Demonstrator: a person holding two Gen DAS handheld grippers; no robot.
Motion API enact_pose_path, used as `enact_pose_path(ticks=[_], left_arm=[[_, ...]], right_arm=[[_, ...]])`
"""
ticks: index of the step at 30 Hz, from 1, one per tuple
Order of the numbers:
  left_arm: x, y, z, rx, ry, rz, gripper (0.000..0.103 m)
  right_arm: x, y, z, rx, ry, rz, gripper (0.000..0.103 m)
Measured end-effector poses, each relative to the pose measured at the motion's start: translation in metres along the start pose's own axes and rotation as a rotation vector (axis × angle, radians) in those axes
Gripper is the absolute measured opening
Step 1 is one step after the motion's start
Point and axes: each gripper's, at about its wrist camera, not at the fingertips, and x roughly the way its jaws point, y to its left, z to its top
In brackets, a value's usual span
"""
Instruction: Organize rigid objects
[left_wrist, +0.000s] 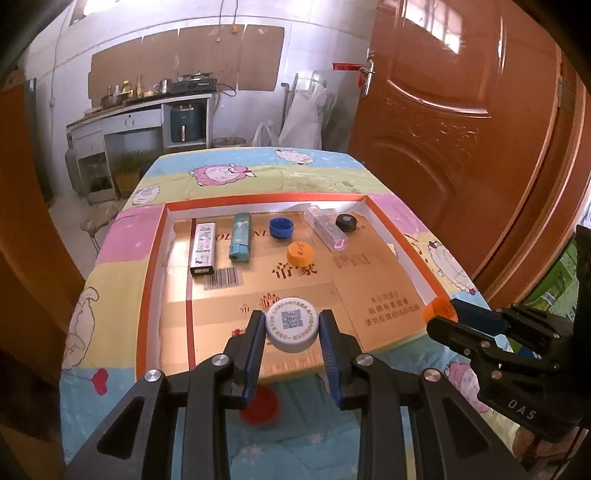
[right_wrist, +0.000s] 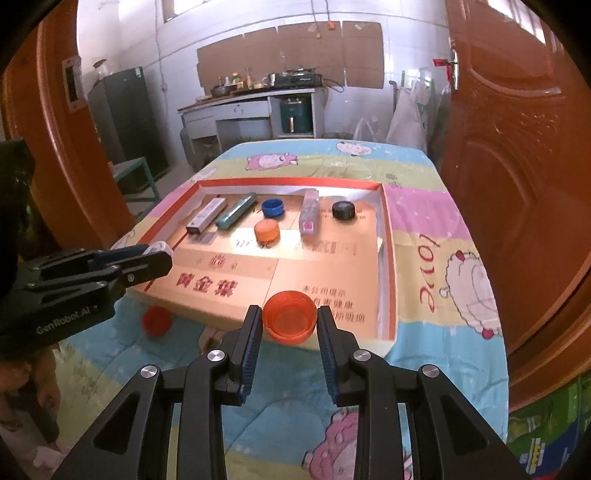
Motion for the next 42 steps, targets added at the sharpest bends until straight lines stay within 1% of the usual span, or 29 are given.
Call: enact_pose_path(ticks=[8,11,19,31,42], left_arm=[[0.021,0.004,0.017,-0.004,0.016,0.000,0.030],[0.029,0.005,0.023,0.001,0.020,0.010,0.030],[0.052,0.008,0.040,0.007,0.040,0.028,0.030],[0.080,0.012,0.047,0.025,0.085,0.043,0.030],[0.097,0.015,0.046,0.023,0.115,0.054,0.030]], right_arm=[[0.015,-0.011,0.025,-0.015,-0.020,-0.007,0.031],[0.022,-0.016,0.033,-0.020,-0.024,-0.010,0.031],[0.046,-0.029,0.051,-0.021,-0.008,-0.024,0.031],[0.083,-0.042,0.060,-0.021,0.040,-0.034,0.031],[0.101,-0.045,0.064,-0.021,0.074,-0.031,0.031]])
